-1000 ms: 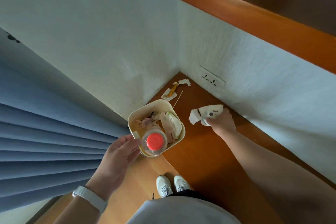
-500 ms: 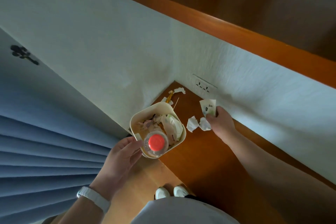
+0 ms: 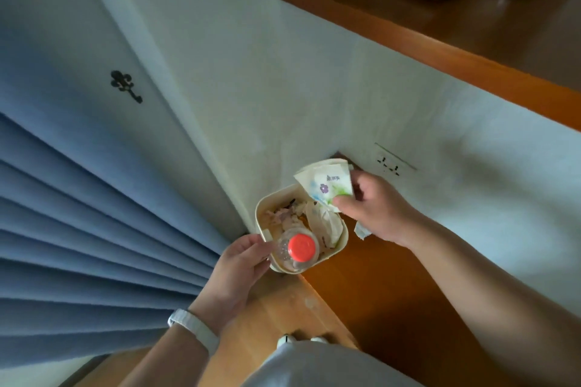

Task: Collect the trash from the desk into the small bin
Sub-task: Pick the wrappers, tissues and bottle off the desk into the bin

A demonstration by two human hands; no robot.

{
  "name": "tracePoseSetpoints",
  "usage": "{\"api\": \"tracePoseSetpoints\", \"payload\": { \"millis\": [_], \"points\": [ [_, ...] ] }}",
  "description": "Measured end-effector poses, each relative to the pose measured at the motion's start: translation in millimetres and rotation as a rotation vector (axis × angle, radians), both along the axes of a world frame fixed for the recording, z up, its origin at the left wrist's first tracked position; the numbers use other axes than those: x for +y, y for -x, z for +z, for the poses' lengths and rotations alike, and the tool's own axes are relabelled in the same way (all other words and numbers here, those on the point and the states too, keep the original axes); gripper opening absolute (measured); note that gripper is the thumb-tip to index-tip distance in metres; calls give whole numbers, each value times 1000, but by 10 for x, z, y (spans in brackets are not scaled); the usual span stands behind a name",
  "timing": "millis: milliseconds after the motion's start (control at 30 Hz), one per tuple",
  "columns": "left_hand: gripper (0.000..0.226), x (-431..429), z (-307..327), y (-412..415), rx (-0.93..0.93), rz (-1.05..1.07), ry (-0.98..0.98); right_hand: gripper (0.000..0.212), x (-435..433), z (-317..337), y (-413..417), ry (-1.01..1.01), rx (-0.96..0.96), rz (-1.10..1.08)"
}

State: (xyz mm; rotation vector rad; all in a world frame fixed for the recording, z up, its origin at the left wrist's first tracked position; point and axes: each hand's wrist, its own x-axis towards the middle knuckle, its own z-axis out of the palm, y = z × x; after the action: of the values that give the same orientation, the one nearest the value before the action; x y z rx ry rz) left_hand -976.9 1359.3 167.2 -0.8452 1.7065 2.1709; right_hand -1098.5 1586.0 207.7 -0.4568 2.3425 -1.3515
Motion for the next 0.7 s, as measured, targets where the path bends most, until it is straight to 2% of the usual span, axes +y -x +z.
{"api": "tracePoseSetpoints", "payload": {
  "millis": [133, 333, 500, 700],
  "points": [
    [14, -85, 59, -72, 14, 31, -17, 14, -274, -14, -40, -124, 66, 177],
    [7, -203, 125, -153, 23, 67, -24, 9, -516, -120, -22, -79, 148, 254],
    [11, -244, 124, -151, 3, 90, -18, 20, -489, -217, 41, -47, 236, 150],
    [8, -172, 99, -65, -20, 71, -19, 10, -115, -551, 237, -112, 221, -35]
  ]
}}
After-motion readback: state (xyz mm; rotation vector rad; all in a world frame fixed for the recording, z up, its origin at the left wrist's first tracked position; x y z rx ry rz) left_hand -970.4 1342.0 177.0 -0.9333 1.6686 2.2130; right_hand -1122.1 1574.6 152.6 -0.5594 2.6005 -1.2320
